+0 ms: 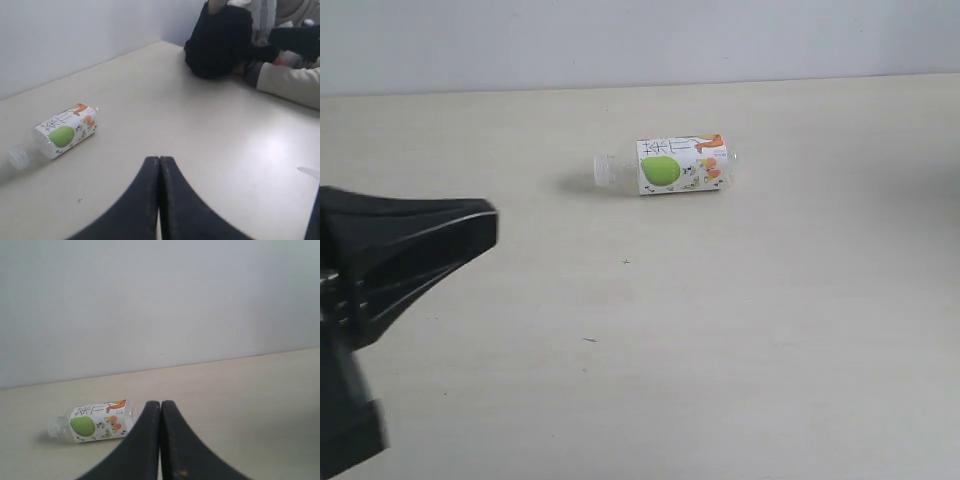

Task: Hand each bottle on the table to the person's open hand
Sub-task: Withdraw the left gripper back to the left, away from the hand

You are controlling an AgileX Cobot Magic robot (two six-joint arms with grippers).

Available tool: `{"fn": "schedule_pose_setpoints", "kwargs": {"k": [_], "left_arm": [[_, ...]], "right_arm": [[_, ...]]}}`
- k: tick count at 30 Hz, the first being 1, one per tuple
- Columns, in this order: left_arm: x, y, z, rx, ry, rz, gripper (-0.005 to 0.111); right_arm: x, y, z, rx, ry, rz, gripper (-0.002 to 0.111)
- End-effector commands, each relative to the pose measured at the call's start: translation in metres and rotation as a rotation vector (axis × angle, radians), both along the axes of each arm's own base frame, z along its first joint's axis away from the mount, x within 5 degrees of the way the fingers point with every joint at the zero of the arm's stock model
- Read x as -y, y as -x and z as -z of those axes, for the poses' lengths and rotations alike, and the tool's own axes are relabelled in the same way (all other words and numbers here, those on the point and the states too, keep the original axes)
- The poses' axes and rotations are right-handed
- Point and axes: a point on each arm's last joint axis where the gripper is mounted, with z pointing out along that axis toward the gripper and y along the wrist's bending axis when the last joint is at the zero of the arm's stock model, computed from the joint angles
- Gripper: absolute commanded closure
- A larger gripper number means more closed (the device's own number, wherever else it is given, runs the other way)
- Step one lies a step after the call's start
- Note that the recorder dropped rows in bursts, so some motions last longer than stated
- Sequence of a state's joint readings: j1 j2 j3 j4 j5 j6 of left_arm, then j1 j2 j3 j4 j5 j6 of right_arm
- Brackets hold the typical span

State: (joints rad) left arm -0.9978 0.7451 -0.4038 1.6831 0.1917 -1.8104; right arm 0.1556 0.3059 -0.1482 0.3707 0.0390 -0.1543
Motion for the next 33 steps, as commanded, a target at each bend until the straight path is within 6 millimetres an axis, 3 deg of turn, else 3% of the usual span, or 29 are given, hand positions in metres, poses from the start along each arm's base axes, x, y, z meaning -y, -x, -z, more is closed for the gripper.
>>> {"fn": "schedule_pose_setpoints", "kwargs": {"k": [1, 5, 10, 19, 33], "left_arm": [[-0.033, 0.026, 0.014, 0.041, 0.102, 0.046, 0.107], [-0.058, 0.045, 0.027, 0.109, 0.207, 0.069, 0.107], [-0.071, 0.051, 0.04, 0.143, 0.262, 0.05, 0.107], [-0.07, 0.053, 0.073, 0.044, 0.247, 0.056, 0.107], [-0.067, 0.056, 0.074, 0.024, 0.248, 0.105, 0.107]], "right_arm": [[0.001, 0.0, 0.0, 0.008, -0.003, 0.008, 0.108], [0.001, 0.0, 0.0, 0.008, -0.003, 0.008, 0.108], [0.001, 0.0, 0.0, 0.008, -0.003, 0.008, 0.108], [0.001, 0.0, 0.0, 0.008, -0.003, 0.008, 0.108], [0.001, 0.0, 0.0, 0.008, -0.003, 0.008, 0.108]]}}
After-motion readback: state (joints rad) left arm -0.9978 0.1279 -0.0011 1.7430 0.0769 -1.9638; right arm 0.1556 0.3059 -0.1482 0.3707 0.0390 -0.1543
